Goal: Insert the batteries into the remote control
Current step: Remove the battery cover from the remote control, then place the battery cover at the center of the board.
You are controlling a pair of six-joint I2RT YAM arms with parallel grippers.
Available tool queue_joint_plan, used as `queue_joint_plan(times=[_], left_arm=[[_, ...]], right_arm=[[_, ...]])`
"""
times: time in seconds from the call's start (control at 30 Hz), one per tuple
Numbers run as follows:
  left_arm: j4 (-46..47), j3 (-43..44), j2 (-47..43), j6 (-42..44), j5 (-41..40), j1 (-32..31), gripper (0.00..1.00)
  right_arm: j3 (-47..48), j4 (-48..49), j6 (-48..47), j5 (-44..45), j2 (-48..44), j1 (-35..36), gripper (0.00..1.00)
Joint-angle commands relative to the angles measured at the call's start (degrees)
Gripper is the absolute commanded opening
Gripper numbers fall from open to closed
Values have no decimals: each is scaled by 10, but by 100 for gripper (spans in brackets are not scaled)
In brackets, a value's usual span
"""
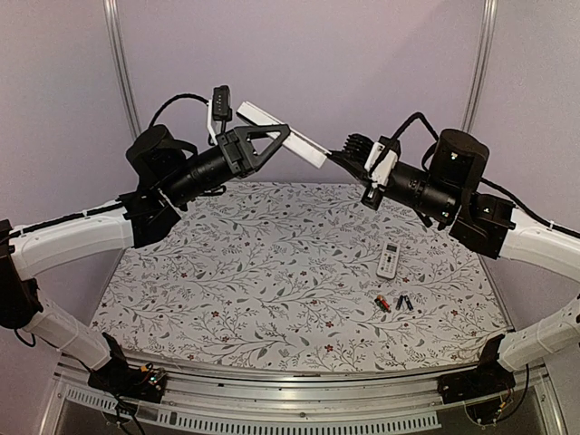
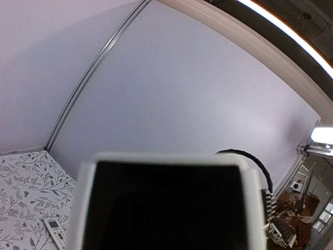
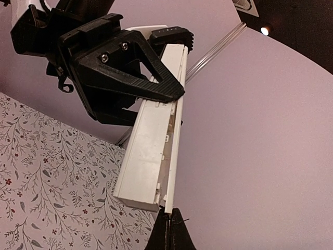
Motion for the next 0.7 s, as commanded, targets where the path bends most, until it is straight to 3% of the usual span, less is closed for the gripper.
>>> queue_joint_plan(times=[0.0,0.47,0.57,0.67], left_arm=[[3,-8,-5,16,10,3,0],[-12,-25,-39,41,-12,32,0],[-44,-27,-56,88,-30,40,0],[-79,-32,-83,140,-58,42,0]], right_arm=[[5,15,13,31,-13,2,0],[-29,24,54,47,-52,1,0],[-20,15,107,68,-55,-13,0],[2,-38,239,59,-42,-60,0]])
